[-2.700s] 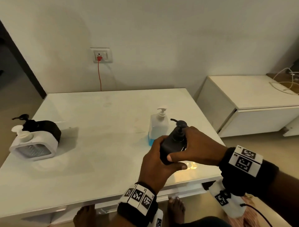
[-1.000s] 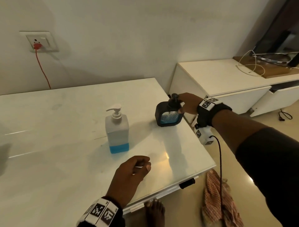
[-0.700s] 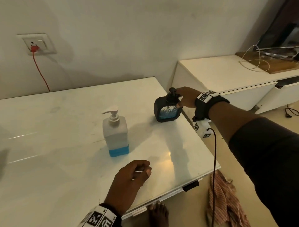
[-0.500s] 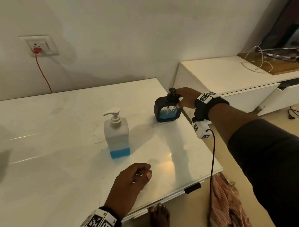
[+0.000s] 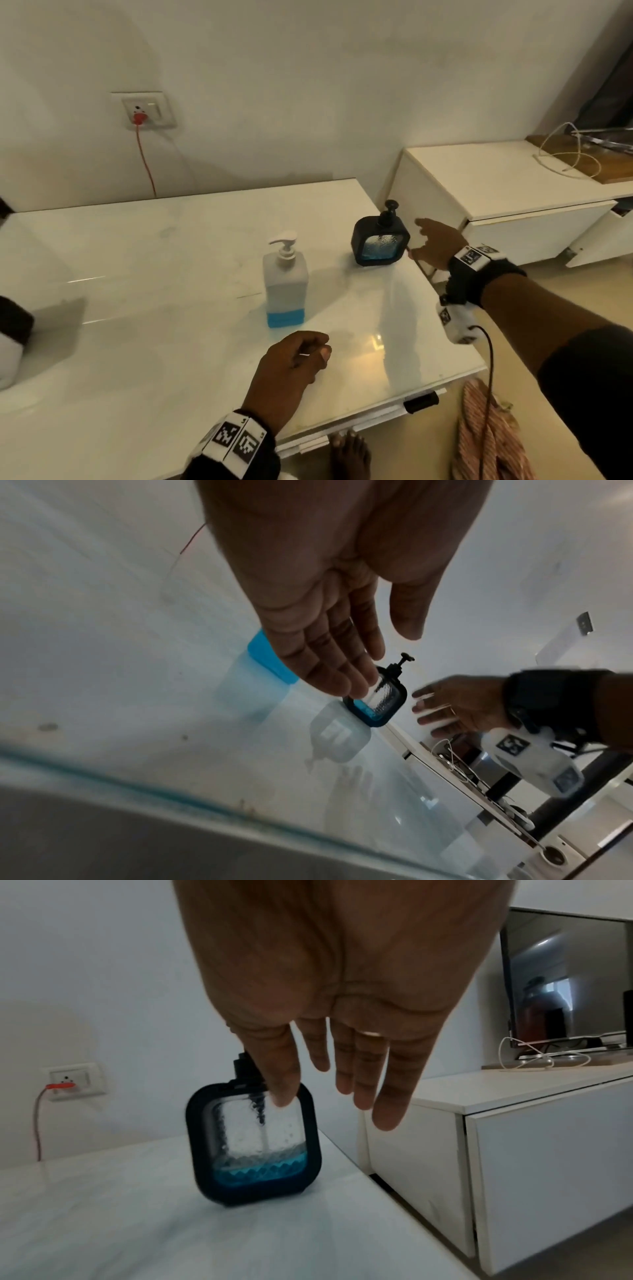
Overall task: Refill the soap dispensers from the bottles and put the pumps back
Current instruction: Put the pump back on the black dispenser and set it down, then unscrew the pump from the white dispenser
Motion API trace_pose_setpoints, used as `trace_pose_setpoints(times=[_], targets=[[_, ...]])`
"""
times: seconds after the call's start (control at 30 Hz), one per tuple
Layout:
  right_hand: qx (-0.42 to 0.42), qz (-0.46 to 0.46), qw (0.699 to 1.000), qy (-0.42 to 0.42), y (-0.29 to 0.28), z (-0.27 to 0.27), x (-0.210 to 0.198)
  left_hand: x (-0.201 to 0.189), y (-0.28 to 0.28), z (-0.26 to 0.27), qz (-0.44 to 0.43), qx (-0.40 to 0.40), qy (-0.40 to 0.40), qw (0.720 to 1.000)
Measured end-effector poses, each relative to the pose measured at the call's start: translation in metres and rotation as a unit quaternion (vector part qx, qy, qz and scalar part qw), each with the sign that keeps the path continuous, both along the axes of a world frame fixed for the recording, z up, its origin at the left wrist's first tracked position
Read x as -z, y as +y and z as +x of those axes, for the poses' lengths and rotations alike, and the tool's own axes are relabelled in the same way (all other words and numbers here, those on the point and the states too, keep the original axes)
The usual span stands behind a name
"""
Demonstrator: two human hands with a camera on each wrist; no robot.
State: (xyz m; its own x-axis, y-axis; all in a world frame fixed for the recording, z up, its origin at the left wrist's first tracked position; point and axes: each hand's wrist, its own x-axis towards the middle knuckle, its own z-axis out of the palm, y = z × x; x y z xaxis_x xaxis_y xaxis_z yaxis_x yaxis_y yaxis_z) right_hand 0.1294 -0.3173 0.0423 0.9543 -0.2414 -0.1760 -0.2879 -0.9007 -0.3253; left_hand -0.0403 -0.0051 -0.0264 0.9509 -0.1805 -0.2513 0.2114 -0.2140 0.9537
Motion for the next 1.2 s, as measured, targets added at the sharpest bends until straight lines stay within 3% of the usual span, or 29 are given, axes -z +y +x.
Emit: trace_pose_setpoints(times=[0.07,0.13,0.23,0.37,0.47,0.6,0.8,0.97,1.1,1.2], targets=[[0.039,-0.008,0.999,-0.026,0.005,-0.016,-0.002,-0.007,0.009,-0.001,-0.009,-0.020,-0.015,1.000],[0.073,0.041,0.995,-0.048,0.019,-0.034,-0.008,-0.015,0.019,-0.002,-0.006,-0.049,-0.038,0.998],[0.050,0.091,0.994,-0.040,0.054,-0.063,-0.020,-0.030,0.034,-0.006,0.008,-0.078,-0.065,0.995],[-0.115,0.037,0.992,0.031,0.114,-0.095,-0.045,-0.048,0.066,-0.019,0.008,-0.120,-0.082,0.989],[-0.264,0.076,0.958,0.078,0.164,-0.117,-0.067,-0.060,0.098,-0.033,0.017,-0.155,-0.101,0.983],[-0.361,0.122,0.922,0.068,0.241,-0.135,-0.075,-0.077,0.148,-0.044,0.051,-0.218,-0.132,0.966],[-0.447,0.147,0.881,0.054,0.371,-0.131,-0.050,-0.081,0.233,-0.066,0.040,-0.376,-0.137,0.915],[-0.482,0.151,0.863,-0.004,0.461,-0.118,-0.023,-0.065,0.294,-0.075,0.053,-0.502,-0.119,0.855],[-0.488,0.124,0.864,-0.018,0.516,-0.108,-0.006,-0.058,0.315,-0.067,0.011,-0.576,-0.087,0.813],[-0.488,0.110,0.866,-0.026,0.547,-0.103,0.003,-0.047,0.330,-0.059,-0.001,-0.596,-0.065,0.800]])
